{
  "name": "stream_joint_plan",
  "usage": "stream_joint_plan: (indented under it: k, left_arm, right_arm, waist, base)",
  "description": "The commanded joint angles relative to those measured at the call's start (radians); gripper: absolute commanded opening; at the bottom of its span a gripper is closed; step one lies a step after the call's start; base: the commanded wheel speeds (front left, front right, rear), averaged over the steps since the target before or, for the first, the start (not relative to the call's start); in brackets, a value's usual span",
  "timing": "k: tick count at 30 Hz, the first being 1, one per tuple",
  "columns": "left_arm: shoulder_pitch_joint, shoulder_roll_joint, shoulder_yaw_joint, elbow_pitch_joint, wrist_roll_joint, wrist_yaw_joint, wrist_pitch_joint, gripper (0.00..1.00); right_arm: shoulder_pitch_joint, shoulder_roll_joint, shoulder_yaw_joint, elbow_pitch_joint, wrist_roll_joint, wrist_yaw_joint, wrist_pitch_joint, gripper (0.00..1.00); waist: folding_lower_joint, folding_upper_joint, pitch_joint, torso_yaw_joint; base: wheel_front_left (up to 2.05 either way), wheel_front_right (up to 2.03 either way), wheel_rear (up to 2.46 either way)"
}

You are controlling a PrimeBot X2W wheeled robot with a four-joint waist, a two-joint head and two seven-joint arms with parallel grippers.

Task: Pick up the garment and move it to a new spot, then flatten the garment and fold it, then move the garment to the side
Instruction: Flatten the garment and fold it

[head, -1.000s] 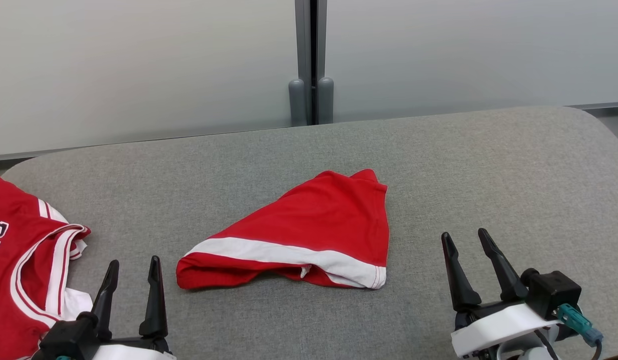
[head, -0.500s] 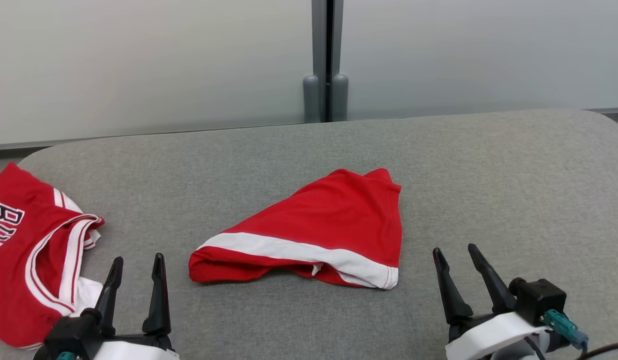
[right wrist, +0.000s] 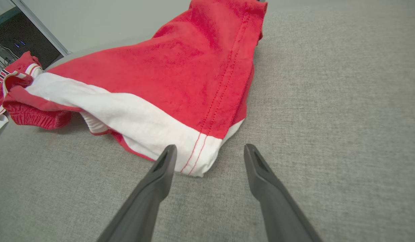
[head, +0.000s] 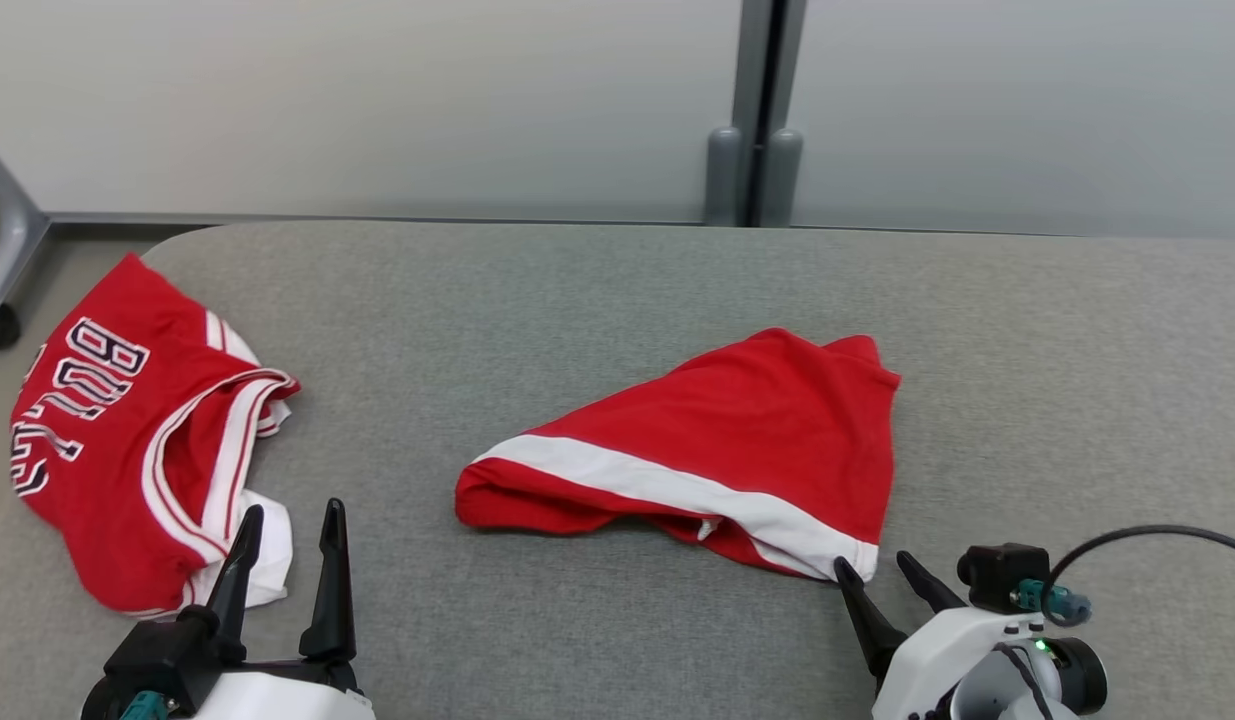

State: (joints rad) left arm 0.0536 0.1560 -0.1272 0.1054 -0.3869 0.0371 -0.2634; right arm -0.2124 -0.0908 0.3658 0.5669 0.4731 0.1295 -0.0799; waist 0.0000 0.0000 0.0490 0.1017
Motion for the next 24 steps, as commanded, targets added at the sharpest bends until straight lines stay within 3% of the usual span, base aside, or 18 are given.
stream_joint_plan:
  k: [1, 8, 9, 10, 17, 24]
  left_arm:
    - [-0.017, 0.003, 0.002, 0.003, 0.008, -0.005, -0.002, 1.00]
    - [-0.024, 0.000, 0.004, 0.015, 0.007, -0.009, -0.002, 1.00]
    - [-0.025, -0.001, 0.006, 0.017, 0.006, -0.009, -0.002, 1.00]
    - [-0.025, -0.001, 0.008, 0.018, 0.005, -0.009, -0.002, 1.00]
    - [-0.014, -0.005, 0.014, 0.027, 0.006, -0.010, -0.002, 1.00]
    - [-0.007, -0.009, 0.017, 0.025, 0.009, -0.011, -0.002, 1.00]
  right_arm:
    - [-0.020, 0.000, -0.009, 0.027, 0.007, 0.002, 0.019, 1.00]
    - [-0.062, 0.019, -0.016, 0.109, 0.040, 0.002, 0.061, 1.00]
    - [-0.067, 0.021, -0.006, 0.108, 0.040, 0.002, 0.054, 0.61]
    - [-0.072, 0.023, 0.001, 0.104, 0.045, 0.002, 0.044, 0.00]
    - [-0.079, 0.012, 0.011, 0.079, 0.055, 0.002, 0.007, 0.00]
    - [-0.070, -0.037, 0.003, -0.010, 0.072, 0.002, 0.067, 0.00]
  waist:
    - [0.0000, 0.0000, 0.013, 0.029]
    - [0.0000, 0.0000, 0.023, 0.058]
    - [0.0000, 0.0000, 0.023, 0.059]
    - [0.0000, 0.0000, 0.023, 0.058]
    - [0.0000, 0.0000, 0.011, 0.009]
    - [0.0000, 0.0000, 0.008, -0.066]
  base:
    - [0.00, 0.00, 0.00]
    - [0.00, 0.00, 0.00]
    - [0.00, 0.00, 0.00]
    - [0.00, 0.00, 0.00]
    - [0.00, 0.00, 0.00]
    - [0.00, 0.00, 0.00]
